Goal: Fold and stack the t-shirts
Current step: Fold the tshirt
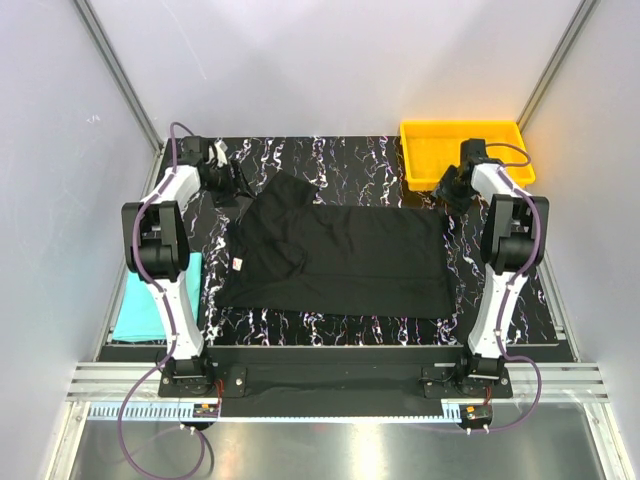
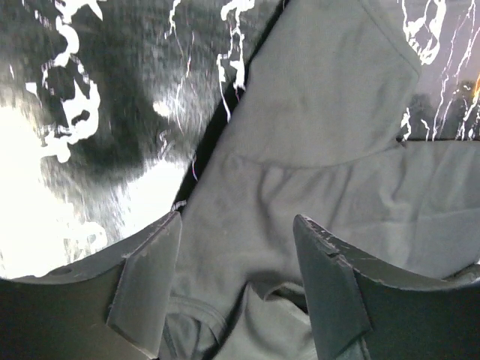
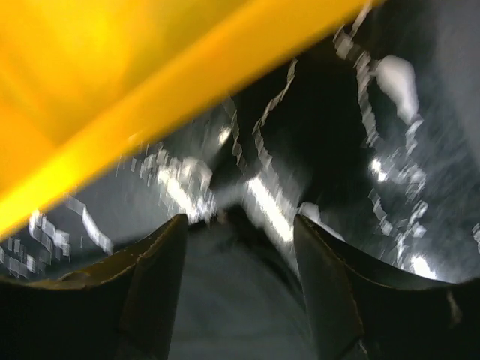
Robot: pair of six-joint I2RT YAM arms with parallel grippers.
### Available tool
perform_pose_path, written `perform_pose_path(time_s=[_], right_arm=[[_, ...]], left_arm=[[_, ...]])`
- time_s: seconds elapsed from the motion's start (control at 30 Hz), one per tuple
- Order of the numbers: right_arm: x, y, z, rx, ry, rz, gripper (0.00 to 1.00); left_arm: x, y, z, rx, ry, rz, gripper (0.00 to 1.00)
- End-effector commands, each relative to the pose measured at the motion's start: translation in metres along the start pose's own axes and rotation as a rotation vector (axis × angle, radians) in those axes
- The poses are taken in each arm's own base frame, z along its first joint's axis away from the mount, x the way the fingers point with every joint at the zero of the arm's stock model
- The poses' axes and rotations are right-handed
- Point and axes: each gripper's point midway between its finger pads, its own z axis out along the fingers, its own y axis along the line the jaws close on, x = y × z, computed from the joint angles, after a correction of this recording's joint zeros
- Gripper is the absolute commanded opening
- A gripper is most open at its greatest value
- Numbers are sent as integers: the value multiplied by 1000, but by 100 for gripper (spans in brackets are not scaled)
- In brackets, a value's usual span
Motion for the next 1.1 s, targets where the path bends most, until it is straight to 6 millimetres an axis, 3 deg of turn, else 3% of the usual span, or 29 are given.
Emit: perform_pose_path(time_s=[0.0, 0.13, 0.43, 0.6, 0.83, 1.07], right_arm=[[-4, 31, -31, -177, -38, -86, 66], [8, 29, -20, -199, 1, -131, 67], [7, 22, -4, -170, -1, -190, 61], [16, 15, 10, -149, 29, -191, 56], [28, 1, 12, -104, 46, -194, 55], [24, 6, 16, -117, 46, -179, 47]], left_arm=[[-13, 0, 7, 24, -19, 53, 65], [-15, 12, 20, -6, -9, 60, 59], [-16, 18, 47, 2, 18, 8, 57], [-12, 13, 54, 16, 36, -2, 52], [0, 10, 56, 27, 65, 6, 51], [-1, 12, 60, 26, 67, -8, 44]])
